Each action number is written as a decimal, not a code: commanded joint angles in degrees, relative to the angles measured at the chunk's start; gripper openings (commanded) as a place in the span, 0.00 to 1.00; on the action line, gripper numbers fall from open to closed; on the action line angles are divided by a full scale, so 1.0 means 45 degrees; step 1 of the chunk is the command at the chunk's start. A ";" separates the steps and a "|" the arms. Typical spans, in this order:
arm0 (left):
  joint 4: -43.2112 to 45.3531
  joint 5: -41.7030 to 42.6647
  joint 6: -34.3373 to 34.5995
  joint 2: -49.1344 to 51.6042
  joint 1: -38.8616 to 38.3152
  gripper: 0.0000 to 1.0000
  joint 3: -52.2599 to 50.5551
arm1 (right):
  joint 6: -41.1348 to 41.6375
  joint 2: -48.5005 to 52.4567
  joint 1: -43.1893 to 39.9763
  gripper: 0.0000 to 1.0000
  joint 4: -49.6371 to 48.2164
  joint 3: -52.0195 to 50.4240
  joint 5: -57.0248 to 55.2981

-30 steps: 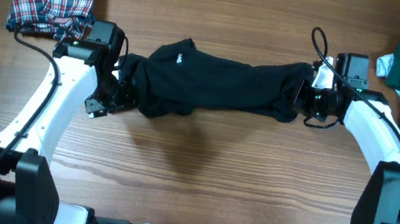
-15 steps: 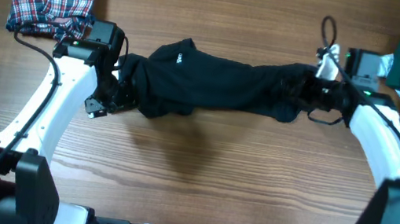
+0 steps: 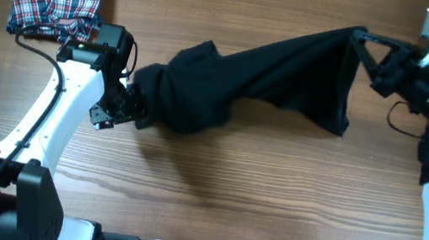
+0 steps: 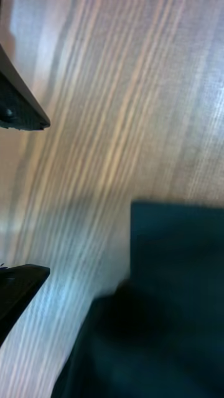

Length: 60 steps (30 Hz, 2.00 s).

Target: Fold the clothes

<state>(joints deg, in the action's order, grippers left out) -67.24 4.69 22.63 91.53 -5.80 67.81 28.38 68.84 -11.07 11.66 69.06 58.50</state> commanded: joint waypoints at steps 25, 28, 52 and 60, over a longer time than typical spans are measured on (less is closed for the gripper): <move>0.3701 0.2370 0.0947 0.0291 -0.2720 1.00 -0.2118 | 0.0345 -0.0180 -0.0738 0.04 0.0287 0.0588 0.0442; 0.4386 0.2098 0.1035 0.0947 -0.2720 1.00 -0.2118 | 0.0306 -0.0180 -0.0738 0.04 0.0335 0.0588 0.0447; 0.6008 0.1545 0.0695 0.2511 -0.2720 0.99 -0.2118 | 0.1496 -0.0204 -0.0806 0.04 -0.1768 0.0588 0.2322; 0.6042 0.1277 0.0690 0.2633 -0.2618 0.04 -0.1826 | 0.1355 -0.0204 -0.0806 0.04 -0.1768 0.0588 0.2327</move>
<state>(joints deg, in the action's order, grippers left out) -39.99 12.23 26.00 103.13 -18.35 58.63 34.72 68.45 -14.37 4.19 70.35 67.55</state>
